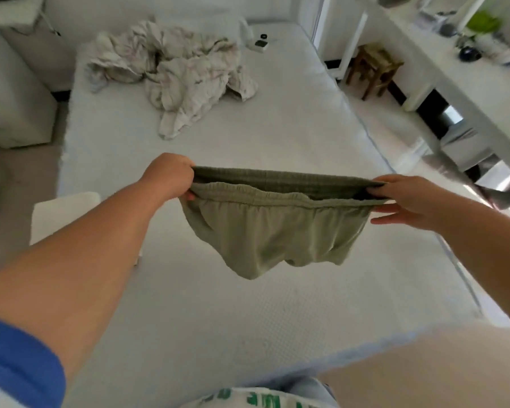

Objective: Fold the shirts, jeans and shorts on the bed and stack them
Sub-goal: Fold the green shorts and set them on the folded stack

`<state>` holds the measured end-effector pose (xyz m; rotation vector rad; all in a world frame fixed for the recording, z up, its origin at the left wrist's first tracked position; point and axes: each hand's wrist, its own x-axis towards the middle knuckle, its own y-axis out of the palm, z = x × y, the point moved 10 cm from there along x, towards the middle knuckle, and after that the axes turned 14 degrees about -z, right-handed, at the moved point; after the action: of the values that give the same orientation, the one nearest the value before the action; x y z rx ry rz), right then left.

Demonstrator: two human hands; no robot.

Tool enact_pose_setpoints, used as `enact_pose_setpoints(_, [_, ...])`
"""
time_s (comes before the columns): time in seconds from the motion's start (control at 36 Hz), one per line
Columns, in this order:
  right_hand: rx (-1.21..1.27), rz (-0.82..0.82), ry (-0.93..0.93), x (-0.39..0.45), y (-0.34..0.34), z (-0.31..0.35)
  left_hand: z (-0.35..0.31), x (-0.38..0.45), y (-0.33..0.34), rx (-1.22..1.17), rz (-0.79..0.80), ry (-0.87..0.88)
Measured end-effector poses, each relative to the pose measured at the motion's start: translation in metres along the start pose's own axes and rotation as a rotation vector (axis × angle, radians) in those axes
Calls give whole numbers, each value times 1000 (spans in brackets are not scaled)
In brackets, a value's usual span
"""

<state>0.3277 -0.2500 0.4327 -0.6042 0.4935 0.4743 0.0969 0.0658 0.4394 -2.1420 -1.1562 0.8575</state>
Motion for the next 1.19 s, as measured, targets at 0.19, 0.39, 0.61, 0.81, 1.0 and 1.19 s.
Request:
enact_pose_setpoints(0.19, [-371,-151,-232,11,-27,37,-21,-9,-6,259,3,69])
enact_pose_setpoints(0.39, [221,-416,-183,17,-69,57,-40,-21,-8,188,-72,-32])
enact_pose_setpoints(0.61, [-583,-183,-444,18,-56,69,-49,-23,-9,-487,-136,-281])
enact_pose_setpoints(0.81, [-932,-81,-509,12,-37,40,-45,-38,21,-745,-96,-479])
enact_pose_setpoints(1.0, [-917,156,-464,-2,4,-6,-74,-35,28,-259,-89,-9])
enact_pose_setpoints(1.19, [-553,174,-156,-1,9,-46,-92,-46,44,149,27,304])
